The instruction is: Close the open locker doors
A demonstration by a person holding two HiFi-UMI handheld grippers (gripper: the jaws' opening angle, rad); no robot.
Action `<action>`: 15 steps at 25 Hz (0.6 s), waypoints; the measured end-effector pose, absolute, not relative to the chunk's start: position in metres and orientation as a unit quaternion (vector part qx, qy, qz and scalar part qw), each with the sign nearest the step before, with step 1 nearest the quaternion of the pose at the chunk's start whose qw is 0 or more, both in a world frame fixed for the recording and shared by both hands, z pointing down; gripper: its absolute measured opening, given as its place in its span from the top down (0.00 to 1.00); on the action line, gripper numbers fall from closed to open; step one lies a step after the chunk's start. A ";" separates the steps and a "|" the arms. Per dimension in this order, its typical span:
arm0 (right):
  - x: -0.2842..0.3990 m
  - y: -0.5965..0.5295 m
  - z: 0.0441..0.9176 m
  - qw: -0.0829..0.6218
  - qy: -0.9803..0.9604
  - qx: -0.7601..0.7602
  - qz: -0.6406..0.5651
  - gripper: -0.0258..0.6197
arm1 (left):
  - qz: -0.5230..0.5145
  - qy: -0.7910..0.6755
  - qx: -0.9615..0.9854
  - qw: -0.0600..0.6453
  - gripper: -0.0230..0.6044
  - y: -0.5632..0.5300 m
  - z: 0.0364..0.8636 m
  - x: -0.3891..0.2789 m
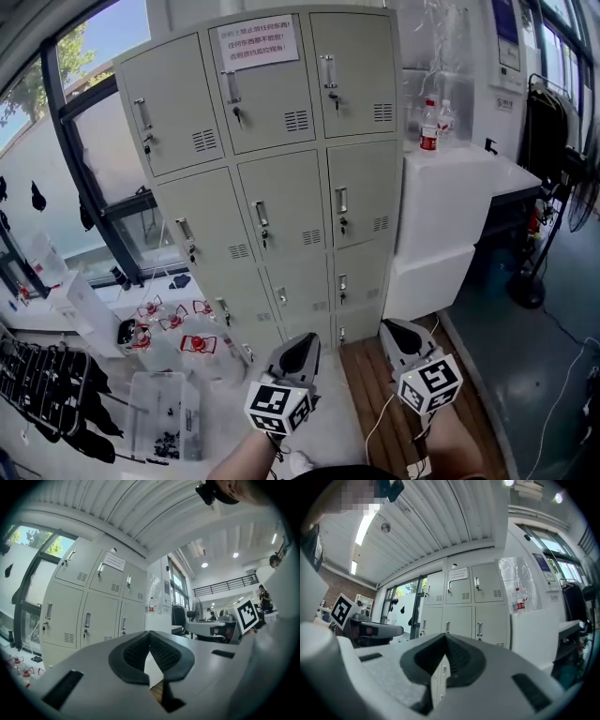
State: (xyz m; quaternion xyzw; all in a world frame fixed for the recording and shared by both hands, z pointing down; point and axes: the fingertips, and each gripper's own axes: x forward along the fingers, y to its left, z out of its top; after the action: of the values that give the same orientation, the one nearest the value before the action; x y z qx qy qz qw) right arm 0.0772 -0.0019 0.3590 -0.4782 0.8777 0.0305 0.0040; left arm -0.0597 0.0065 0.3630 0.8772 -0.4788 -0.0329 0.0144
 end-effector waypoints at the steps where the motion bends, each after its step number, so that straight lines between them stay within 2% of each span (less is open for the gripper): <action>1: 0.083 0.004 0.359 0.006 0.880 -0.473 0.030 0.96 | -0.031 -0.484 0.874 0.014 0.96 0.015 0.365 -0.054; 9: 0.099 0.046 0.378 0.021 0.905 -0.426 0.011 0.96 | -0.005 -0.536 0.844 0.015 0.96 0.077 0.383 -0.039; 15: 0.103 0.061 0.389 0.028 0.913 -0.407 -0.003 0.96 | -0.016 -0.558 0.828 0.052 0.96 0.097 0.393 -0.043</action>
State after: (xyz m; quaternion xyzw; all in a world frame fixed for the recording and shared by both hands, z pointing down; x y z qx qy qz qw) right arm 0.1025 0.0612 0.3889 -0.4067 0.9131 -0.0033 0.0278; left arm -0.0426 0.0970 0.3933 0.8281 -0.5580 -0.0162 0.0517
